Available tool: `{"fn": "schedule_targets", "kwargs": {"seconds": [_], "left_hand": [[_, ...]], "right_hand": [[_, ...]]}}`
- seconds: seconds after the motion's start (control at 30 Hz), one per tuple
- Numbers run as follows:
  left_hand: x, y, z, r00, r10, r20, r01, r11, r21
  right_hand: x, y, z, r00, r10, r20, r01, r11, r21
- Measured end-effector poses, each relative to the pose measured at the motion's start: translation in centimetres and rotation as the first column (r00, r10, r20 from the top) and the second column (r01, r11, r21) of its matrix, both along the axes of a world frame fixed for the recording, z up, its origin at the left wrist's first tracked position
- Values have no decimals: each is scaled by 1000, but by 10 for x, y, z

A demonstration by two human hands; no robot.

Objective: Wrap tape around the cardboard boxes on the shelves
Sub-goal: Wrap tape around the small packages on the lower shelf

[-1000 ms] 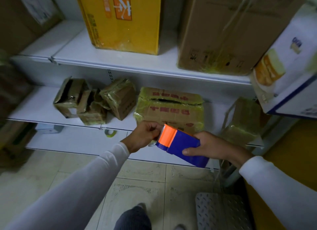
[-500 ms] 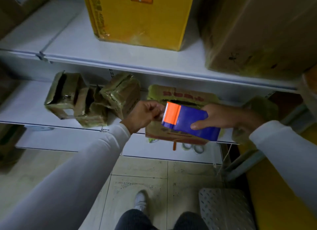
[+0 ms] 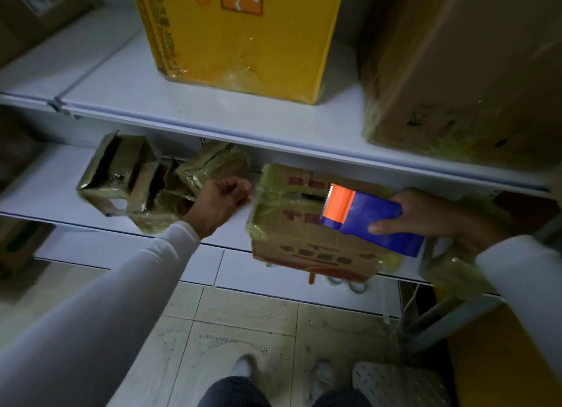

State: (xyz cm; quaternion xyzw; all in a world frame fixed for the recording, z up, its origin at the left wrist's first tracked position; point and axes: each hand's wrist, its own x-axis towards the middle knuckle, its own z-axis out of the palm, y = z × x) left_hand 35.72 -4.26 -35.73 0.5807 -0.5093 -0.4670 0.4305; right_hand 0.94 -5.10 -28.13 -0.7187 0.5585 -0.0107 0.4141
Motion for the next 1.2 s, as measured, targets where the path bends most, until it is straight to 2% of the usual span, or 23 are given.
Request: {"fn": "schedule_targets", "kwargs": {"seconds": [0.23, 0.33, 0.47, 0.6, 0.7, 0.77, 0.9, 1.1, 1.2], "left_hand": [[13, -21, -12, 991, 43, 124, -35, 997, -66], [10, -23, -15, 992, 62, 114, -53, 996, -77], [10, -26, -16, 995, 89, 42, -86, 993, -79], [11, -34, -22, 993, 92, 73, -87, 994, -61], [9, -40, -27, 991, 99, 87, -95, 995, -40], [10, -40, -34, 990, 78, 119, -77, 997, -13], [16, -40, -54, 994, 78, 79, -83, 995, 63], [10, -48, -64, 976, 136, 168, -159, 978, 132], [-6, -48, -61, 988, 110, 109, -131, 967, 218]], "right_hand": [[12, -25, -5, 991, 127, 40, -120, 982, -148], [13, -38, -6, 987, 160, 31, -154, 979, -133], [16, -45, -2, 986, 121, 117, -107, 987, -118], [13, -50, -6, 967, 76, 244, -55, 994, -92], [15, -60, -17, 985, 111, 131, -94, 987, -131], [17, -68, -31, 994, 100, 35, -96, 990, -103], [24, -80, -44, 984, 160, -71, -167, 981, -102], [26, -85, -50, 977, 112, -184, -129, 988, -82], [28, -87, -56, 974, 110, -197, -128, 989, -77]]}}
